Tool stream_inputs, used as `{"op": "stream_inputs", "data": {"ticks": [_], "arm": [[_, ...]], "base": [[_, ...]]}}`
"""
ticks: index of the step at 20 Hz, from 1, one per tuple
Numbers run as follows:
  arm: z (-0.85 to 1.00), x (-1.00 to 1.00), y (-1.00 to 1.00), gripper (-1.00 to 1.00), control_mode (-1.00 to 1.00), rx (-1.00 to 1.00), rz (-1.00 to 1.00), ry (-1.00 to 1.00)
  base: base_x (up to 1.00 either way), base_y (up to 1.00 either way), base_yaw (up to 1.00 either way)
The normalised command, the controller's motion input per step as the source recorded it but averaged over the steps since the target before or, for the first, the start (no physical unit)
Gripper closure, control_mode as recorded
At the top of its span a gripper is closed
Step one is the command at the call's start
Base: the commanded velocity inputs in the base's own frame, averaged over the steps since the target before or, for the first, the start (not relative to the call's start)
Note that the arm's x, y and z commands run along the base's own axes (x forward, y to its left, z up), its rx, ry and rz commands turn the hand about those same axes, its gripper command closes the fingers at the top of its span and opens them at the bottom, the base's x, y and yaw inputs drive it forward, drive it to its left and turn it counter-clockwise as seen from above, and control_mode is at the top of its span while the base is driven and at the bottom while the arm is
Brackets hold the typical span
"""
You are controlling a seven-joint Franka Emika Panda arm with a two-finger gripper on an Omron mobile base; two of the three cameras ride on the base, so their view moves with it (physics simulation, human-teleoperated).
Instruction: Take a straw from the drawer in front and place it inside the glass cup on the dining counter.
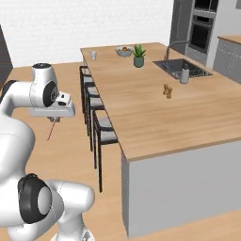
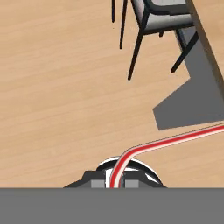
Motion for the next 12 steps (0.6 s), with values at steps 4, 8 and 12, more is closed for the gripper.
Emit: {"op": "stream_inputs", "data": {"ticks": [4, 8, 12], "arm": [[0.00, 0.00, 0.00, 1.00, 1.00, 0.00, 0.00, 0.00], [0.00, 0.00, 0.00, 1.00, 1.00, 0.00, 0.00, 0.00], [0.00, 0.00, 0.00, 1.00, 1.00, 0.00, 0.00, 0.00]], "base": [[0.34, 1.00, 0.00], [0.81, 1.00, -0.02], [1.00, 1.00, -0.10]]}}
